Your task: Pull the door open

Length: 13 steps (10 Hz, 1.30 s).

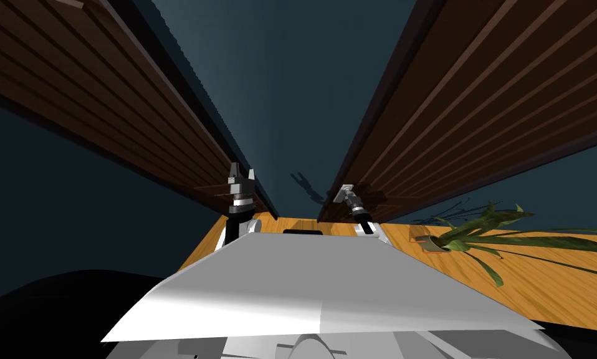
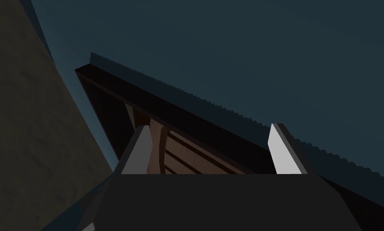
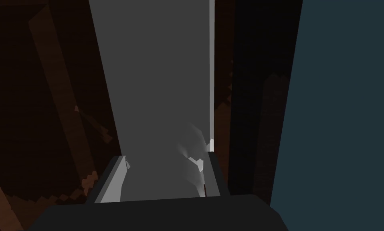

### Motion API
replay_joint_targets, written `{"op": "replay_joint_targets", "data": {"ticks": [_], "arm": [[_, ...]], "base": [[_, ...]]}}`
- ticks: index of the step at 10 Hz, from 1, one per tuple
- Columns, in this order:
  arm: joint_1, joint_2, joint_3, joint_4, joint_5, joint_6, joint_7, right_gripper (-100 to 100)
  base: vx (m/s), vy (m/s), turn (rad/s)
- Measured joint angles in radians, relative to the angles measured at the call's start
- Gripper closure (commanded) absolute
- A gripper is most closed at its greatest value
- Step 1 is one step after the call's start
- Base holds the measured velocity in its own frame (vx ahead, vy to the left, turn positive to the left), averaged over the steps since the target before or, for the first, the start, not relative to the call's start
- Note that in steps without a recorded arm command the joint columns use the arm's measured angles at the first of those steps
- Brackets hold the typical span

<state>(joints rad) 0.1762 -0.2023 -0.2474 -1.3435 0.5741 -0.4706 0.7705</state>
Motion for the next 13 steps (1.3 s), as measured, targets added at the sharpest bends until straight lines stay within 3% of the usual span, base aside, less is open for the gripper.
{"op": "replay_joint_targets", "data": {"ticks": [2,6,13], "arm": [[-0.003,-0.001,0.002,0.005,-0.011,0.0,-0.015,100],[-0.013,-0.007,0.013,0.024,-0.063,0.003,-0.103,100],[-0.048,-0.021,0.034,0.062,-0.187,0.008,-0.29,100]], "base": [[-0.057,-0.021,0.053],[-0.076,-0.028,0.051],[-0.073,-0.028,0.068]]}}
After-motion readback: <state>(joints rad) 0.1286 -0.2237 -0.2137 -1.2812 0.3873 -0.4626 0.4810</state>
